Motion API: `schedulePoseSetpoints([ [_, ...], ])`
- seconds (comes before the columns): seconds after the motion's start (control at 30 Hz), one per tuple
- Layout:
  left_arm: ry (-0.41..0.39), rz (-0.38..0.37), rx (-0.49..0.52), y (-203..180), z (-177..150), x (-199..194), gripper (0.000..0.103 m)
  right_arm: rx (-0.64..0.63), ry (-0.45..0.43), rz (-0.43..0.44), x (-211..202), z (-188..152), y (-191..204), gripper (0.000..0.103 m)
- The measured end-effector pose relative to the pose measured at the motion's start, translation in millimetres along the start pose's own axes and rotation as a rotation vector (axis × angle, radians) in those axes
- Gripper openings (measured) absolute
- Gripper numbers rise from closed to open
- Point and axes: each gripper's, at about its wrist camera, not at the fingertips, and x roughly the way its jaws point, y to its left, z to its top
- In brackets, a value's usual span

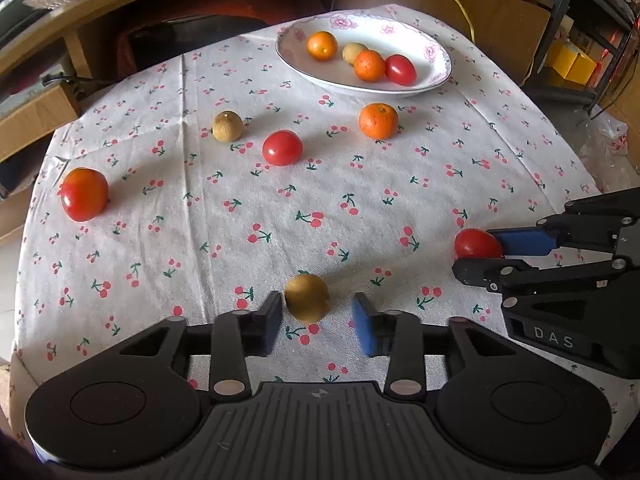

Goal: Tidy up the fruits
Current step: 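Carry the brown fruit with the left tool while the right tool carries the tomato to the bowl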

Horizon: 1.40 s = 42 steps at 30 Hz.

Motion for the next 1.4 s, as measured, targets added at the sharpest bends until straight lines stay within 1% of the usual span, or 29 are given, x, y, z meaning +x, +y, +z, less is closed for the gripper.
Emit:
schedulePoseSetpoints([
  [0.03, -0.003, -0.003, 0.002, 0, 0, -1, 0.057, 0.0, 0.0, 0.003, 0, 0, 0, 0.03],
  [0.1, -0.007, -0.007, 0.008, -1, 0, -2, 0.06, 0.002, 0.001, 0.011, 0, 1, -2, 0.03],
  [0.27, -0.002, 0.001, 0.006, 0, 1, 3, 0.059, 0.003, 0.004, 0.023, 1, 2, -5, 0.03],
  [0.37, -0.001, 0.006, -0.002, 2, 1, 4, 0.054, 0.007, 0.006, 0.03, 0, 2, -7, 0.03],
  [0.4, -0.003, 0.011, 0.001, 2, 1, 4, 0.05, 0.008, 0.006, 0.031, 0, 2, -8, 0.03],
  [0.43, -0.003, 0.014, 0.003, 2, 1, 4, 0.042, 0.009, 0.006, 0.032, 0, 1, -9, 0.03],
  [0.57, -0.004, 0.014, 0.001, 3, -2, 3, 0.036, 0.015, 0.008, 0.04, -1, 1, -11, 0.03],
  [0.6, -0.005, 0.016, -0.001, 3, -2, 3, 0.033, 0.017, 0.007, 0.038, -1, 1, -11, 0.03],
  [0.77, -0.025, 0.009, 0.002, -2, 3, -3, 0.032, 0.024, -0.011, 0.017, -4, 0, -11, 0.029],
  [0.93, -0.054, 0.003, 0.0, -7, 10, -9, 0.032, 0.05, -0.052, 0.01, -15, 4, -13, 0.028],
  [1.17, -0.085, -0.005, -0.005, -14, 28, -9, 0.032, 0.071, -0.107, 0.02, -23, 21, -14, 0.029],
  [1.4, -0.112, -0.008, -0.009, -19, 45, -9, 0.032, 0.096, -0.118, 0.015, -21, 32, -22, 0.029],
])
